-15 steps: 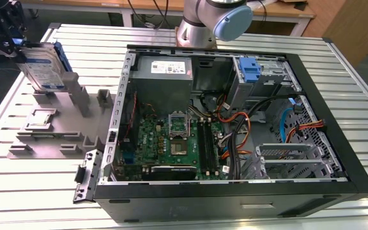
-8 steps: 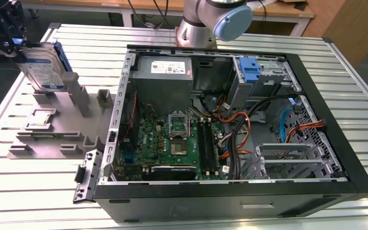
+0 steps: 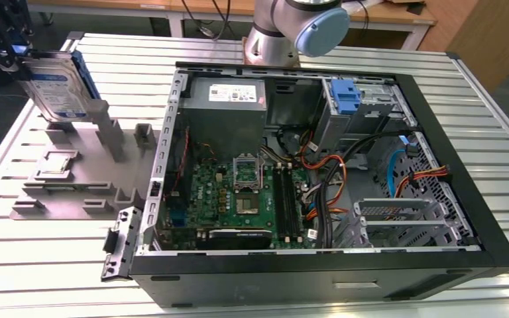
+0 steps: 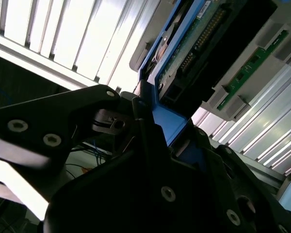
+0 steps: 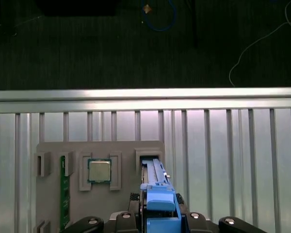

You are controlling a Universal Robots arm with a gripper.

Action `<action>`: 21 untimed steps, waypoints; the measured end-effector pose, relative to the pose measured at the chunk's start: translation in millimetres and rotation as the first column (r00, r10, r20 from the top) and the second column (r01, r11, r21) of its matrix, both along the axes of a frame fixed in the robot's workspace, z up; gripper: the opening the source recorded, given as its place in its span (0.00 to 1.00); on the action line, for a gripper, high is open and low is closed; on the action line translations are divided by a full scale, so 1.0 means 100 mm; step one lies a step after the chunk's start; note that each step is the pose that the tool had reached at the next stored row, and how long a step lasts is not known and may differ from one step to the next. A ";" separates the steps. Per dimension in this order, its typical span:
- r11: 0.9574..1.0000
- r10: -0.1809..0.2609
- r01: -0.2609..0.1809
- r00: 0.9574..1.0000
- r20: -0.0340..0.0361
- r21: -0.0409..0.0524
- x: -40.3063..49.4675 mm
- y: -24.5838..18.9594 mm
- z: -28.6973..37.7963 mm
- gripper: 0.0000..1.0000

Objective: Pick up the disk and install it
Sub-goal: 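Pick up the disk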

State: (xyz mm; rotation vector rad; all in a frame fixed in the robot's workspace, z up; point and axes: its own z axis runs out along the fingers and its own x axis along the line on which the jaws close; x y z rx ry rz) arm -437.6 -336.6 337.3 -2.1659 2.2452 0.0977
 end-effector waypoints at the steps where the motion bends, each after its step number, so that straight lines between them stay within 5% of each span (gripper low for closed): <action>1: 1.000 0.000 0.000 1.000 0.000 0.000 0.000 0.000 -0.001 0.37; 11: 1.000 0.000 0.000 1.000 0.000 0.000 0.000 0.000 0.017 0.37; 21: 1.000 0.000 0.000 1.000 0.000 0.000 0.000 0.000 0.116 0.37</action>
